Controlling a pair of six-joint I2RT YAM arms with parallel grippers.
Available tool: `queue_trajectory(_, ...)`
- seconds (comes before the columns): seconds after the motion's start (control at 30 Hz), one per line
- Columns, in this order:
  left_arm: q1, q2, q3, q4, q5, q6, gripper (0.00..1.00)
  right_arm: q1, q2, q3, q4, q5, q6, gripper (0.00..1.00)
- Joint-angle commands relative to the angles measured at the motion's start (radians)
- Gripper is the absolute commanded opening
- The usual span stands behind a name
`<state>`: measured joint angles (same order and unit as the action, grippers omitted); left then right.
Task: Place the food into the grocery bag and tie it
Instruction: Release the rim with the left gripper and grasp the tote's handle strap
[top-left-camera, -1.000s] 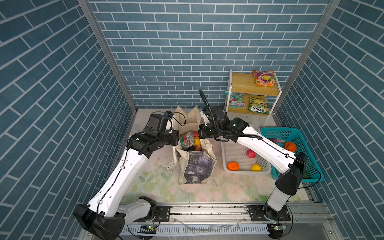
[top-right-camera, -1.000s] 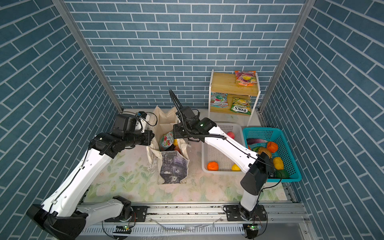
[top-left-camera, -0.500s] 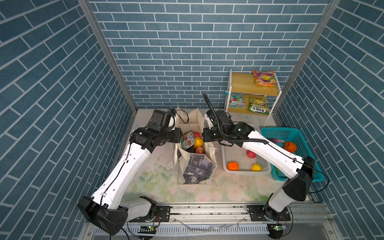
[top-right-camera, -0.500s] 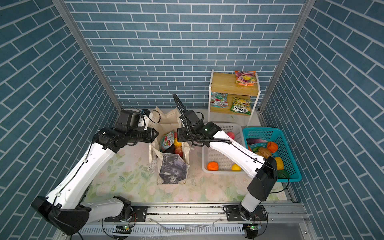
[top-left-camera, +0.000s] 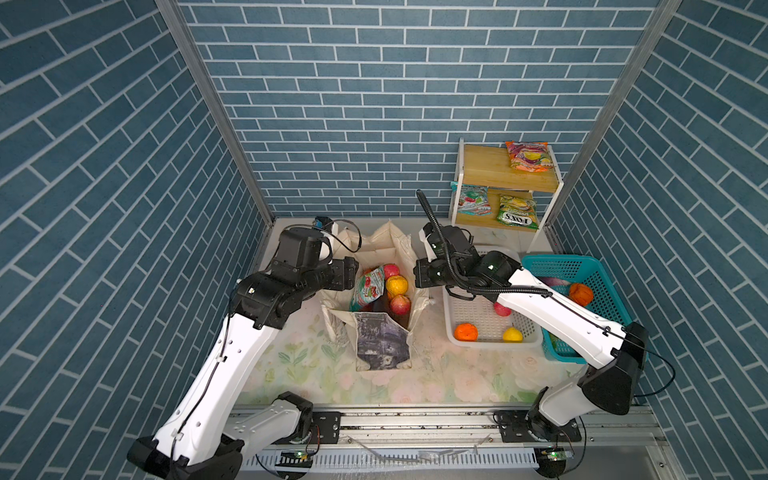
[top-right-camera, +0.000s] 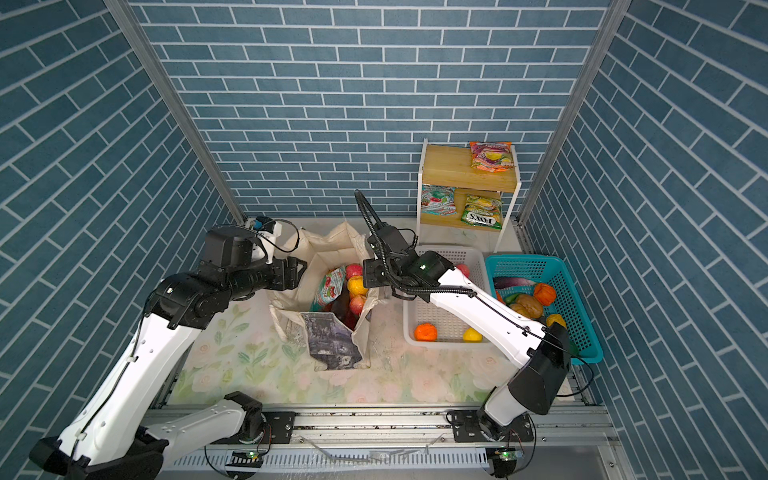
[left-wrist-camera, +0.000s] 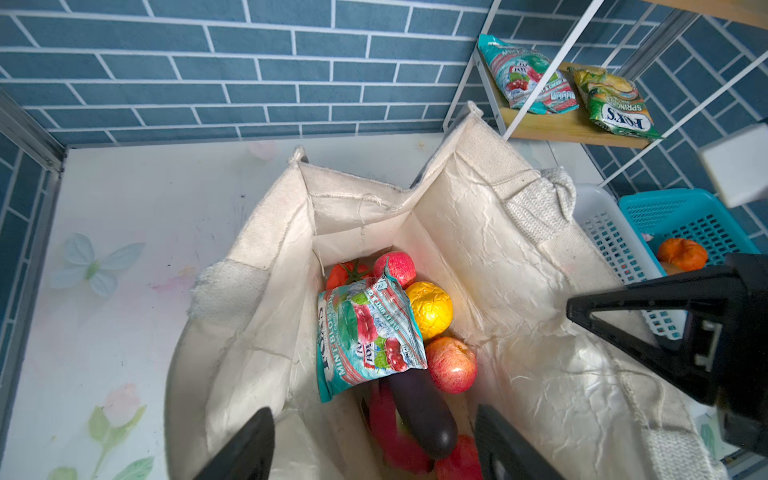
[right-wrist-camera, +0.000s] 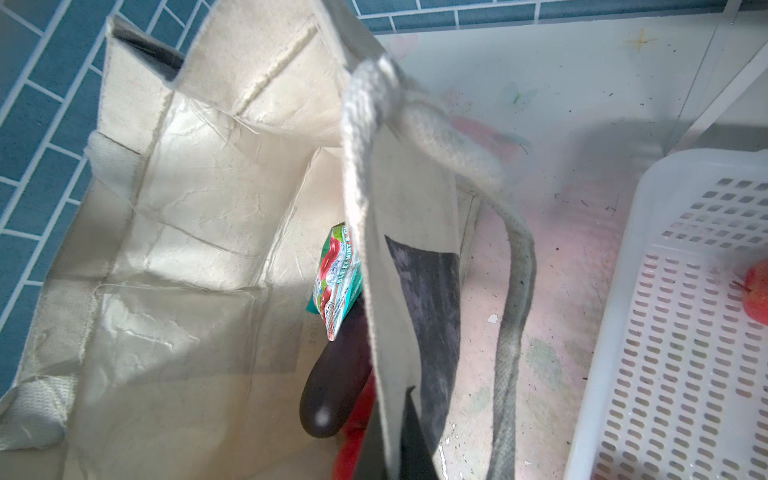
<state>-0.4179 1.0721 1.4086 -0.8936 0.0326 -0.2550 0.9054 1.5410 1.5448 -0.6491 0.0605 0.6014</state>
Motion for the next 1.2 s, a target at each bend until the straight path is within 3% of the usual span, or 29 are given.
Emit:
queue_trajectory(0.0, -0.004, -0.031, 0.003, -0.032, -0.045, -0.013, 0.78, 0.007, -0.039, -0.012, 0.039, 0.025, -0.017, 0.00)
queue_trajectory(0.27, 0.005, -0.182, -0.057, -0.067, -0.245, -0.083, 0.78, -0.004, -0.063, -0.041, 0.042, 0.045, -0.032, 0.00)
queue_trajectory(0.37, 0.061, -0.247, -0.118, -0.074, -0.242, -0.110, 0.81, -0.015, -0.077, -0.062, 0.045, 0.046, -0.037, 0.00)
queue_trajectory(0.67, 0.401, -0.409, -0.390, -0.003, 0.142, -0.225, 0.76, -0.067, -0.123, -0.140, 0.072, 0.015, -0.038, 0.00)
queue_trajectory(0.9, 0.456, -0.479, -0.594, 0.083, 0.310, -0.329, 0.79, -0.103, -0.155, -0.179, 0.075, -0.006, -0.041, 0.00)
queue_trajectory(1.17, 0.507, -0.461, -0.780, 0.213, 0.488, -0.410, 0.80, -0.119, -0.168, -0.208, 0.085, -0.018, -0.042, 0.00)
